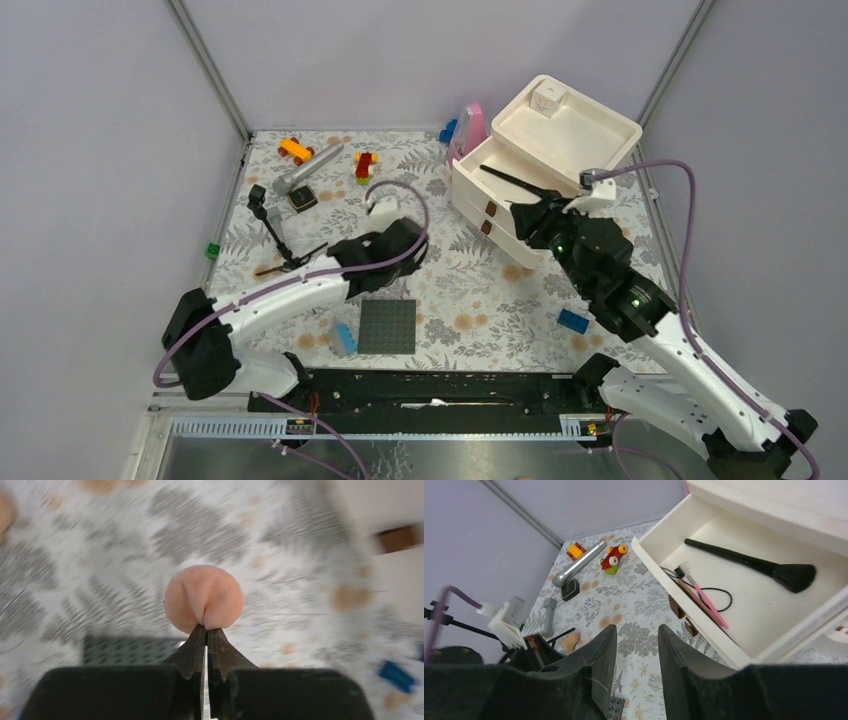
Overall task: Organize the makeup
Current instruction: Pick up the makeup brush from the center of the board, then place the makeup brush in the drawer.
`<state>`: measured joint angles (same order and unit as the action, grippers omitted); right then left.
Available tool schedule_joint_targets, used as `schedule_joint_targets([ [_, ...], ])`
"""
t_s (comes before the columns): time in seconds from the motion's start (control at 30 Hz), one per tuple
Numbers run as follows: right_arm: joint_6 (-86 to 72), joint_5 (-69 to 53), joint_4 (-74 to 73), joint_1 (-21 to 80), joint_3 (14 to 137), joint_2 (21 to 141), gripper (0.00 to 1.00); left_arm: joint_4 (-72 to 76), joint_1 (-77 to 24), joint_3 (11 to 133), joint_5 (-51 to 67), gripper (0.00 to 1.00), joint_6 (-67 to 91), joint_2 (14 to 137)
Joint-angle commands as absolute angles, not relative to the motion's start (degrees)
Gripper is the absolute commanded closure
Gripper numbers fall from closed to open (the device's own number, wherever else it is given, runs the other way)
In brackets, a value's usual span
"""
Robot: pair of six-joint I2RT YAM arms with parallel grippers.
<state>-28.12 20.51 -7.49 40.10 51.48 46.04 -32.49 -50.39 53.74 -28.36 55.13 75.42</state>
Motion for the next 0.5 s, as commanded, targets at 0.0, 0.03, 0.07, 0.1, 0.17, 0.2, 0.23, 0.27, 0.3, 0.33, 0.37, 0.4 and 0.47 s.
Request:
schedule_joint_targets([
  [0.0,-26.5,28.2,-10.8,40.5,49.6,39.2,0.56,-31.2,-53.0,72.5,-33.3,1.00,48.6,80.2],
  [0.03,-26.5,29.0,-11.2,40.5,48.4,37.1,0.56,-30.9,-53.3,76.2,-33.6,1.00,46.8,81.1],
  [0.07,-26.1,29.5,-11.5,40.5,47.2,35.0,0.55,-29.9,-53.3,79.4,-33.6,1.00,44.9,81.9],
  [0.1,-26.0,30.0,-11.9,40.5,46.2,32.8,0.55,-28.1,-53.3,82.0,-33.2,1.00,42.7,82.6],
  [0.17,-26.9,31.9,-13.8,40.4,44.8,29.0,0.55,-24.1,-53.3,85.9,-31.8,1.00,38.6,84.4],
  [0.2,-27.5,32.7,-15.0,40.5,44.3,27.3,0.55,-22.7,-53.3,87.9,-30.5,1.00,36.7,85.7],
  [0.23,-28.1,33.3,-16.1,40.5,43.9,25.7,0.55,-21.8,-53.3,90.0,-29.3,1.00,35.3,87.5],
  [0.27,-28.7,33.8,-17.2,40.4,43.6,24.3,0.55,-21.0,-53.3,92.1,-27.6,1.00,34.1,89.4],
  [0.3,-29.1,34.1,-17.9,40.5,43.1,23.2,0.55,-20.9,-53.3,94.2,-25.9,1.00,33.2,91.4],
  [0.33,-29.4,34.2,-18.6,40.5,42.8,22.1,0.55,-20.8,-53.3,96.5,-24.2,1.00,32.8,93.1],
  [0.37,-29.6,34.4,-19.3,40.4,42.6,21.3,0.55,-20.2,-53.4,97.4,-22.7,1.00,32.6,94.5],
  [0.4,-29.8,34.6,-20.2,40.5,42.6,20.7,0.55,-19.2,-53.4,98.1,-21.2,1.00,32.4,95.6],
  [0.47,-30.2,34.9,-21.8,40.5,42.7,19.7,0.55,-16.7,-53.4,98.9,-19.5,1.00,31.9,97.3],
])
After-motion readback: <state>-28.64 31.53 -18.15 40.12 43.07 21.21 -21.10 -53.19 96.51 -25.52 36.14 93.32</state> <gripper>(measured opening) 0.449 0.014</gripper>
